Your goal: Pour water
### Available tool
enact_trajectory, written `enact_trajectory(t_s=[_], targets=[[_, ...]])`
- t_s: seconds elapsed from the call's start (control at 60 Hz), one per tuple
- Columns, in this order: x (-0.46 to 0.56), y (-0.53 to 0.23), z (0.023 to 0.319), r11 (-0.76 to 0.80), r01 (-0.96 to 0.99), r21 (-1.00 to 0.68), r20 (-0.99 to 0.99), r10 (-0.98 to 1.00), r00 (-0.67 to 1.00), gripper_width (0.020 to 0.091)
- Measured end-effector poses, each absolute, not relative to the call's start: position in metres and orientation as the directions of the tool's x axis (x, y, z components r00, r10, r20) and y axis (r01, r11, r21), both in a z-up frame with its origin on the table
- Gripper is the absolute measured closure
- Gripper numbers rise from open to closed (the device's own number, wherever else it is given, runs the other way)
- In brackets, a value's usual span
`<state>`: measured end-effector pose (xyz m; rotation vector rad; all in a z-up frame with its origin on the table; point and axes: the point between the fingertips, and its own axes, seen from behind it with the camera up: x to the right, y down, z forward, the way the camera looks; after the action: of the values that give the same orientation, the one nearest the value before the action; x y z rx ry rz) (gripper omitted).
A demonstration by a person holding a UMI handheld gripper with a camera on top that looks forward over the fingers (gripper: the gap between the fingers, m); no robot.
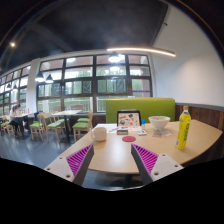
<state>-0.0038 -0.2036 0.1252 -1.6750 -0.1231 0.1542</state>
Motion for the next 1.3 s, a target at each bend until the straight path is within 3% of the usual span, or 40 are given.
enact_trajectory(t_s=[0.167,0.333,0.583,0.95,1.033,1.067,1.083,1.2,1.3], targets=[[0.016,-0.211,0.127,-0.101,0.008,-0.995,-0.005,0.128,0.992,0.0294],[0.098,-0.197,0.12,-0.104,0.013,-0.994,0.012,0.011,1.0,0.0297],[0.26,-0.106,0.12,-0.067,0.025,-0.997,0.037,-0.183,0.982,0.0285],[0.355,0.027,0.098,-0.05,-0.044,-0.998,-0.029,-0.275,0.961,0.0281],[0.365,0.038,0.089,-0.079,-0.004,-0.997,0.021,-0.32,0.947,0.0619],[0.367,0.039,0.091,-0.056,0.006,-0.998,0.024,-0.332,0.943,0.061],[0.366,0.039,0.093,-0.052,0.011,-0.999,0.027,-0.33,0.944,0.0665],[0.36,0.039,0.094,-0.051,0.032,-0.998,0.047,-0.32,0.946,0.0792],[0.363,0.035,0.094,-0.073,0.08,-0.994,0.1,-0.357,0.929,0.083]])
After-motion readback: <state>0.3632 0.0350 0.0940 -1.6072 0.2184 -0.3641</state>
